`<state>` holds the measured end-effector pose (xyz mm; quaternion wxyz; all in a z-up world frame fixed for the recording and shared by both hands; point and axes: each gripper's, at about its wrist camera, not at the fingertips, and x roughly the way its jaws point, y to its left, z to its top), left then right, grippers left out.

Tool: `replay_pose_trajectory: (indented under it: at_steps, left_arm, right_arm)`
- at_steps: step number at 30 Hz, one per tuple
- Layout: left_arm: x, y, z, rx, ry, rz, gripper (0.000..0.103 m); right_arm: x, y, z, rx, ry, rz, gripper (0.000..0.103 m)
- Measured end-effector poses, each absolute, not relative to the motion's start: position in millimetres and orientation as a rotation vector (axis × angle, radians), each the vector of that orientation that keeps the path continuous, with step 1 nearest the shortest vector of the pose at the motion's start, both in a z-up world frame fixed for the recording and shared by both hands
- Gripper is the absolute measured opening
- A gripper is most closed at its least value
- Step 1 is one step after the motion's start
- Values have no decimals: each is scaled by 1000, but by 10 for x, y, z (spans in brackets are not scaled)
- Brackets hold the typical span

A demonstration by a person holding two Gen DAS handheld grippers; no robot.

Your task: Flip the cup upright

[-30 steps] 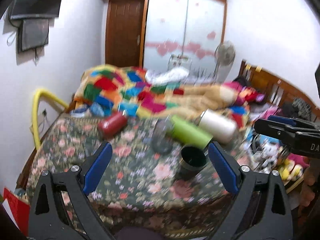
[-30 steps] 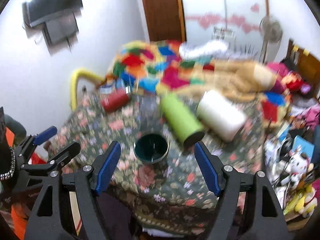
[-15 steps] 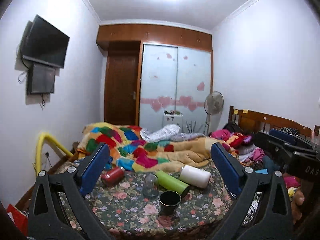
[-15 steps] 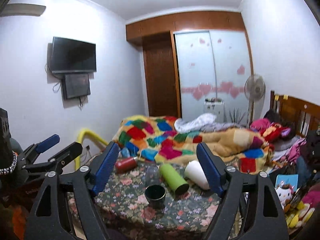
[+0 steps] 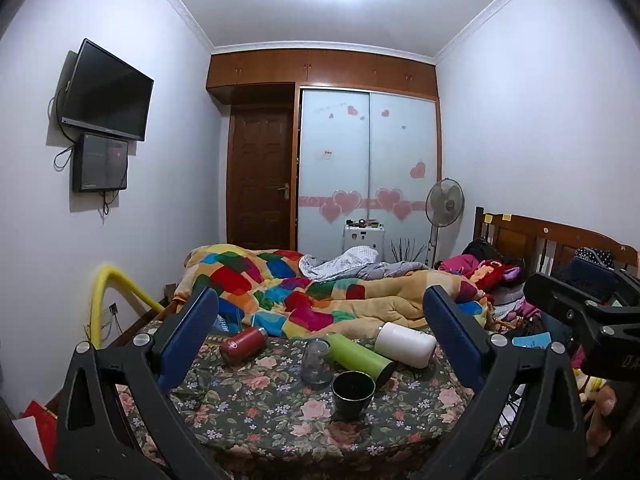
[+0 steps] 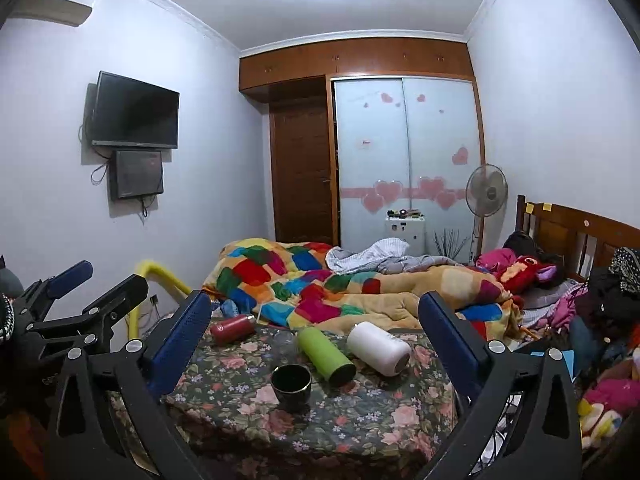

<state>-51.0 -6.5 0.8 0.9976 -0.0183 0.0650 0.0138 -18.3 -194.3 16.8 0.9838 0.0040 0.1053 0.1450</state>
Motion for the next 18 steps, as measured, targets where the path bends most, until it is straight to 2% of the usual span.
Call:
replay_pose_trajectory:
  at_steps: [18]
  left_arm:
    - [-468, -28, -36, -48, 156, 28, 103]
  right_arm:
    - [-298, -1944, 180, -1, 233, 304, 103]
